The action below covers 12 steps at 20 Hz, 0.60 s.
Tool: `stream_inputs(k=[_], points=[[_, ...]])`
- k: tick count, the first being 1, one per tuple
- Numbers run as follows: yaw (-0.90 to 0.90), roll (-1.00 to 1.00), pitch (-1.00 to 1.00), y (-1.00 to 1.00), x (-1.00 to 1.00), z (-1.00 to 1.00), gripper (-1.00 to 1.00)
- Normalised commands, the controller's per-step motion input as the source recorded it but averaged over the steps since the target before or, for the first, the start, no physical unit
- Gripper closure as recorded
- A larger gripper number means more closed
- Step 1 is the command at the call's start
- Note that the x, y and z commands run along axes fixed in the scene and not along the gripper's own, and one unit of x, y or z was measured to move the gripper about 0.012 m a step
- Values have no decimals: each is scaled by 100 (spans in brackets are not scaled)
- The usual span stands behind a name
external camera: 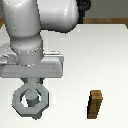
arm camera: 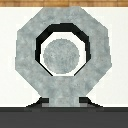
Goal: Put the loop with the handle onto the peg.
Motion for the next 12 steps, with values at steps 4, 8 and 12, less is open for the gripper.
stream_inputs(k=[4, 8, 12], points=[[0, 0, 0, 0, 0, -50, 100], [0, 0, 0, 0, 0, 0, -100], [0, 0, 0, 0, 0, 0, -100]])
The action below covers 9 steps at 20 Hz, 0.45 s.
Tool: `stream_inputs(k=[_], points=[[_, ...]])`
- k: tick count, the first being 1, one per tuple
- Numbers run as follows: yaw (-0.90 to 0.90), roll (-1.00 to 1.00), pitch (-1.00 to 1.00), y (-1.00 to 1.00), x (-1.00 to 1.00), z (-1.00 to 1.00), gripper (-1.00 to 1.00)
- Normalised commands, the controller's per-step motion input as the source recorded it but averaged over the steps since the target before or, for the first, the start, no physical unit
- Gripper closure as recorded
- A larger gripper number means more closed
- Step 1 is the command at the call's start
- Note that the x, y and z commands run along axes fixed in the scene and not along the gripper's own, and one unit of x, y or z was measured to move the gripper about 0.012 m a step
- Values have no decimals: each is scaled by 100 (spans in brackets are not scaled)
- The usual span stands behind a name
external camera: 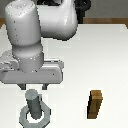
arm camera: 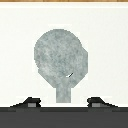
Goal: Put the loop with the handle onto the peg.
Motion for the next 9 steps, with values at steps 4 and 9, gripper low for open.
stream_inputs(k=[4, 9], points=[[0, 0, 0, 0, 0, 0, -100], [0, 0, 0, 0, 0, 0, -100]])
